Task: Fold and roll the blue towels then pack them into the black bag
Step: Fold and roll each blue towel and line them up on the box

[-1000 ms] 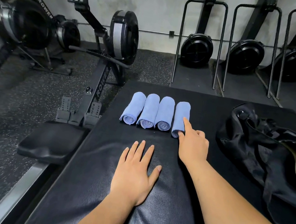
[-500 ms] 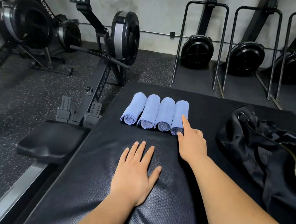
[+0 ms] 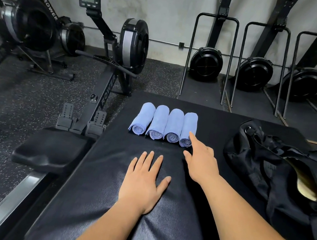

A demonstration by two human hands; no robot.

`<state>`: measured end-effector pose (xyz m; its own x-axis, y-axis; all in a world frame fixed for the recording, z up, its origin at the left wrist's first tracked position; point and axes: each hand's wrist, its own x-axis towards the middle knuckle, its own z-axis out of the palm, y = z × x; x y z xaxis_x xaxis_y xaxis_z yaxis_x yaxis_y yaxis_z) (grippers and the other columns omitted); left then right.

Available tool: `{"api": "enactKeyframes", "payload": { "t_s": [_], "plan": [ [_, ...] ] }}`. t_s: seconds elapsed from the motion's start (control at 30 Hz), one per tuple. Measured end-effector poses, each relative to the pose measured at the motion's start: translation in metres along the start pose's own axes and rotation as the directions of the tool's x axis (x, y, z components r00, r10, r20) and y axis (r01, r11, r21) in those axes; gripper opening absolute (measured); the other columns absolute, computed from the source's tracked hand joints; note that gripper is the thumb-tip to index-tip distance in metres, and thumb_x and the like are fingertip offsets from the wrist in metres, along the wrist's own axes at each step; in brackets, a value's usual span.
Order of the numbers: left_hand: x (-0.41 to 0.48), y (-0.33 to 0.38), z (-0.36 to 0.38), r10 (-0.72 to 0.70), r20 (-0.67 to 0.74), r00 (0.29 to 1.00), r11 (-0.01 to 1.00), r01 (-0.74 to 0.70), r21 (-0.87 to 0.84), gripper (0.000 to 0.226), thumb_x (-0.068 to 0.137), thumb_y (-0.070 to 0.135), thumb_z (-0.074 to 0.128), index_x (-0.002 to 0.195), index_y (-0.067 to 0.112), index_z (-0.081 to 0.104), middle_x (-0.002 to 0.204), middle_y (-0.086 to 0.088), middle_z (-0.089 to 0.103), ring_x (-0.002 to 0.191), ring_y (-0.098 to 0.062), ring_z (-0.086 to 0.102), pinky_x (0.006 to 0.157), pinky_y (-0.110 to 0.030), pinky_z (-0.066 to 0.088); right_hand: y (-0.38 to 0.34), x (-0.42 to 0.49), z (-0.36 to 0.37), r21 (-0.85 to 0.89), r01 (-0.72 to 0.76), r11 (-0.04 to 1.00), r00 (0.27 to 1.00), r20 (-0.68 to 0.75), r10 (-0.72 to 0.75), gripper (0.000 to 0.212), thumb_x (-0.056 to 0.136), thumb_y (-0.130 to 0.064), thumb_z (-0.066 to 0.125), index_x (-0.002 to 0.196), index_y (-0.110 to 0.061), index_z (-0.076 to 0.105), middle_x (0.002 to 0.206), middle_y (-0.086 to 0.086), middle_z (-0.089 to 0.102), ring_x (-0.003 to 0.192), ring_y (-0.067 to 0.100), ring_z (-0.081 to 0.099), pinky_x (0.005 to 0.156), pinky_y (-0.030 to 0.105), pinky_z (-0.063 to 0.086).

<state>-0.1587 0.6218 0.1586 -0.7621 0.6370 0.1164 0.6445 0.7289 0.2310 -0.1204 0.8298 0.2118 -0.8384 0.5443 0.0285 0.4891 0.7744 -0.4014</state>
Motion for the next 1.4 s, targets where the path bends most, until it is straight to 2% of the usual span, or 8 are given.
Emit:
{"api": "enactKeyframes", "payload": {
  "t_s": [0.17, 0.27, 0.6, 0.77, 1.13, 1.27, 1.4],
  "plan": [
    [-0.004, 0.0, -0.005, -0.003, 0.038, 0.999, 1.0, 0.004, -0.012, 0.073, 0.105, 0.068, 0.014, 0.168, 0.033, 0.006, 0.177, -0.001, 0.003, 0.162, -0.019, -0.003, 0.131, -0.043, 0.0, -0.012, -0.033, -0.004, -0.141, 0.044, 0.989, 0.998, 0.059, -0.036, 0.068, 0.108, -0.051, 0.044, 0.165, -0.04, 0.009, 0.167, 0.004, 0.028, 0.149, 0.032, 0.025, 0.11, 0.047, 0.042],
    [-0.012, 0.001, -0.015, -0.031, 0.077, 0.997, 0.998, 0.035, -0.053, 0.072, 0.105, 0.067, 0.016, 0.168, 0.033, 0.007, 0.177, -0.002, 0.005, 0.163, -0.02, -0.001, 0.131, -0.043, 0.003, -0.02, -0.054, -0.011, -0.19, 0.113, 0.975, 0.991, 0.086, -0.098, 0.07, 0.107, -0.053, 0.043, 0.165, -0.042, 0.006, 0.171, 0.005, 0.02, 0.151, 0.03, 0.021, 0.113, 0.045, 0.04],
    [-0.112, -0.03, -0.05, -0.106, 0.074, 0.992, 0.99, 0.112, -0.091, 0.07, 0.109, 0.063, 0.021, 0.168, 0.03, 0.005, 0.176, -0.002, 0.006, 0.162, -0.021, 0.001, 0.131, -0.04, 0.005, -0.071, -0.124, -0.008, -0.171, 0.206, 0.963, 0.968, 0.179, -0.175, 0.07, 0.106, -0.059, 0.042, 0.165, -0.045, 0.007, 0.174, 0.003, 0.013, 0.156, 0.03, 0.012, 0.117, 0.046, 0.037],
    [-0.161, -0.068, -0.062, -0.205, 0.042, 0.978, 0.974, 0.208, -0.09, 0.071, 0.108, 0.064, 0.022, 0.168, 0.029, 0.008, 0.176, -0.004, 0.009, 0.162, -0.022, 0.004, 0.13, -0.039, 0.007, -0.113, -0.159, 0.008, -0.151, 0.298, 0.943, 0.937, 0.233, -0.259, 0.069, 0.106, -0.059, 0.041, 0.164, -0.046, 0.007, 0.174, 0.002, 0.013, 0.157, 0.03, 0.011, 0.118, 0.046, 0.036],
    [-0.268, -0.167, -0.093, -0.43, -0.033, 0.902, 0.9, 0.425, -0.091, 0.074, 0.106, 0.068, 0.022, 0.168, 0.029, 0.013, 0.175, -0.003, 0.014, 0.162, -0.024, 0.01, 0.13, -0.043, 0.014, -0.229, -0.223, 0.059, -0.145, 0.545, 0.826, 0.814, 0.326, -0.48, 0.069, 0.106, -0.061, 0.04, 0.165, -0.043, 0.01, 0.173, 0.001, 0.017, 0.156, 0.029, 0.014, 0.119, 0.046, 0.034],
    [-0.317, -0.2, -0.092, -0.491, -0.016, 0.871, 0.87, 0.49, -0.048, 0.095, 0.089, 0.079, -0.003, 0.168, 0.029, 0.014, 0.175, -0.003, 0.016, 0.161, -0.025, 0.013, 0.129, -0.043, 0.016, -0.268, -0.243, 0.08, -0.111, 0.611, 0.784, 0.759, 0.364, -0.54, 0.068, 0.106, -0.06, 0.041, 0.165, -0.043, 0.012, 0.173, 0.0, 0.019, 0.157, 0.028, 0.013, 0.12, 0.047, 0.032],
    [-0.371, -0.229, -0.084, -0.583, -0.007, 0.812, 0.812, 0.582, -0.042, 0.1, 0.087, 0.083, -0.008, 0.167, 0.028, 0.017, 0.173, -0.004, 0.021, 0.157, -0.028, 0.022, 0.127, -0.044, 0.021, -0.303, -0.266, 0.107, -0.089, 0.677, 0.731, 0.696, 0.4, -0.596, 0.067, 0.106, -0.06, 0.042, 0.165, -0.042, 0.014, 0.172, 0.0, 0.022, 0.157, 0.028, 0.014, 0.122, 0.046, 0.031]
  ]
}}
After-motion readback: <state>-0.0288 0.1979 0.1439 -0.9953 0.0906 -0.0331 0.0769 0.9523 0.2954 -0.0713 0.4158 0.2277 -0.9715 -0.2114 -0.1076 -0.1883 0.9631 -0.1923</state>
